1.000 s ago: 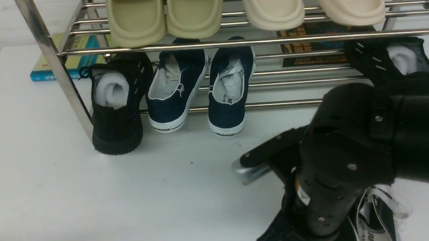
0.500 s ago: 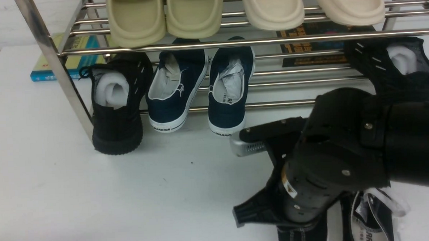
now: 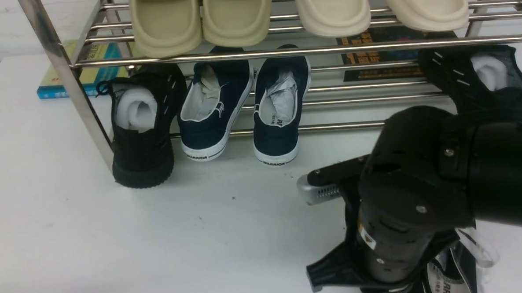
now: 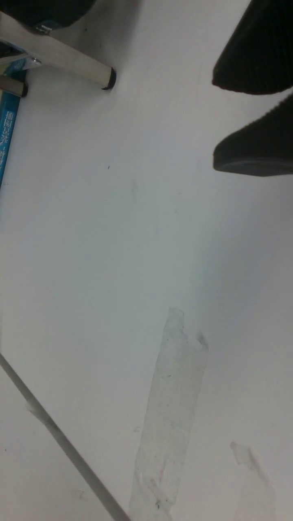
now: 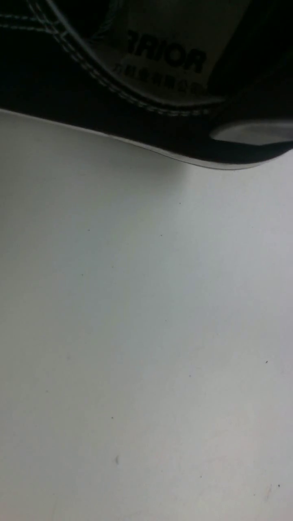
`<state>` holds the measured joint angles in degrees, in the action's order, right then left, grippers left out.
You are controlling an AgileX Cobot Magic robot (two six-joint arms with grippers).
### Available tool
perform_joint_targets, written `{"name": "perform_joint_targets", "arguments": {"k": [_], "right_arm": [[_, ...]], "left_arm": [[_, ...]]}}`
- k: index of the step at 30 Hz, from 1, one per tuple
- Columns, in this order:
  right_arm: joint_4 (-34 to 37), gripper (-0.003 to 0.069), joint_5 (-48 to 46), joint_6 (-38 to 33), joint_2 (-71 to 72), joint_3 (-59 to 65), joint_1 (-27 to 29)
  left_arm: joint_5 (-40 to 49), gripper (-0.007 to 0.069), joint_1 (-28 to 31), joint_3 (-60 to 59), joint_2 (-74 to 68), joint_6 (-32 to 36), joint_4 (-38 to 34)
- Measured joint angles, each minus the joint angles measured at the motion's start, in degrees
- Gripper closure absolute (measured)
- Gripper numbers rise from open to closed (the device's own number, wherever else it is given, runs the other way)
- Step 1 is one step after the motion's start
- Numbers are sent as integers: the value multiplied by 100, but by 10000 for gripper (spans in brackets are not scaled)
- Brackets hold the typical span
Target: Take the shoes off the shelf with your hand on the white table.
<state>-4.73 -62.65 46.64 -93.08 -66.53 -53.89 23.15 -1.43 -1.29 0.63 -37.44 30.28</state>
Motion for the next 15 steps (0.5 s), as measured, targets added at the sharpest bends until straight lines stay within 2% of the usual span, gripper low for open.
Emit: {"name": "perform_joint_targets", "arguments": {"k": [2,4,7,10,15], "right_arm": [[12,456,-62,0,0,0,6],[48,356,-168,-36,0,-14,6],[136,260,-380,-249,124,-189,6],[156,216,-631,-459,426,-487,6],[17,209,-725,-507,800,-698,6]], "left_arm": [[0,382,0,0,0,0,-1],[0,382,0,0,0,0,-1],[0,382,0,0,0,0,-1],[0,382,0,0,0,0,-1],[0,382,0,0,0,0,2]]}}
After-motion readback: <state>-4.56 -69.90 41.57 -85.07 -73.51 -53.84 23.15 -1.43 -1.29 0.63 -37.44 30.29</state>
